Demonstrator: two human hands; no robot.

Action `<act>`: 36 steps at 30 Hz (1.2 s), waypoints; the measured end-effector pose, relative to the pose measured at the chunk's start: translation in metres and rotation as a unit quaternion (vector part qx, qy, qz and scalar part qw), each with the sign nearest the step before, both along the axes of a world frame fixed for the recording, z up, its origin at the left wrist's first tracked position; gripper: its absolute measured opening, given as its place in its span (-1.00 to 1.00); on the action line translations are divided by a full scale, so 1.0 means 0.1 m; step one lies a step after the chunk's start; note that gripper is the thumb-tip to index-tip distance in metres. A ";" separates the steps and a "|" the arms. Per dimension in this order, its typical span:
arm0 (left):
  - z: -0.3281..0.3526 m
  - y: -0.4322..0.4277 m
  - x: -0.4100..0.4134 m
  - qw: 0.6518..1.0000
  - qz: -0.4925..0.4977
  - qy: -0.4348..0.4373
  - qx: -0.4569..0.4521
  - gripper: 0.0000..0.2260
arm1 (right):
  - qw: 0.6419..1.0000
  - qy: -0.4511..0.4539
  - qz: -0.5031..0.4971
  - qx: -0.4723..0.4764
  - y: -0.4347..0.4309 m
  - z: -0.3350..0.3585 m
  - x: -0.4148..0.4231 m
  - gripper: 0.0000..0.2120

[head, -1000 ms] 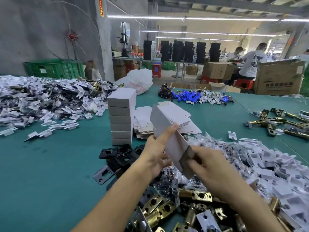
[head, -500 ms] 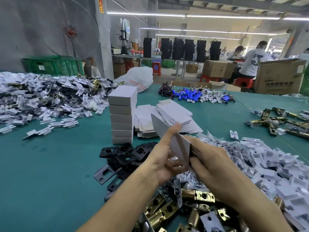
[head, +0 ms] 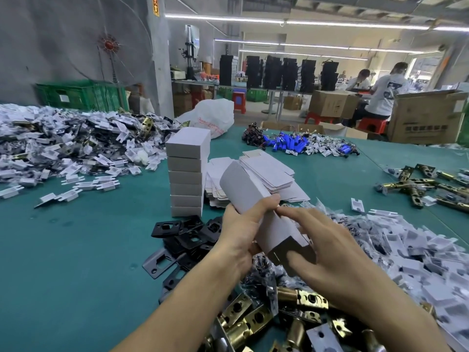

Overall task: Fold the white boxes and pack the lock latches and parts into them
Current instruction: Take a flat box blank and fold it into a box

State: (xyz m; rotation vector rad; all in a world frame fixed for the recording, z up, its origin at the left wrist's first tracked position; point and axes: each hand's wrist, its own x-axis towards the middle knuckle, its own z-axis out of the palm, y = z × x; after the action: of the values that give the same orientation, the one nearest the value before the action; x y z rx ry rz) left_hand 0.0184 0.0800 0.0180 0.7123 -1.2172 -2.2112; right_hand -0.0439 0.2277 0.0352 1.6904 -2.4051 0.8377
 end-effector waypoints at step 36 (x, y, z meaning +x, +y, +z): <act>0.17 -0.04 0.21 0.962 -0.202 0.127 -0.134 0.00 | 0.850 -0.488 0.095 -0.172 -0.15 -0.03 0.02 -0.33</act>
State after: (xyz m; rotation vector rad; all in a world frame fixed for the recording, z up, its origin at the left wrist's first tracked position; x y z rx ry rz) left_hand 0.0391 0.0763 0.0348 0.0672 -1.5896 -2.2937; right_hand -0.0421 0.2125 0.0319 1.5557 -2.2756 2.4771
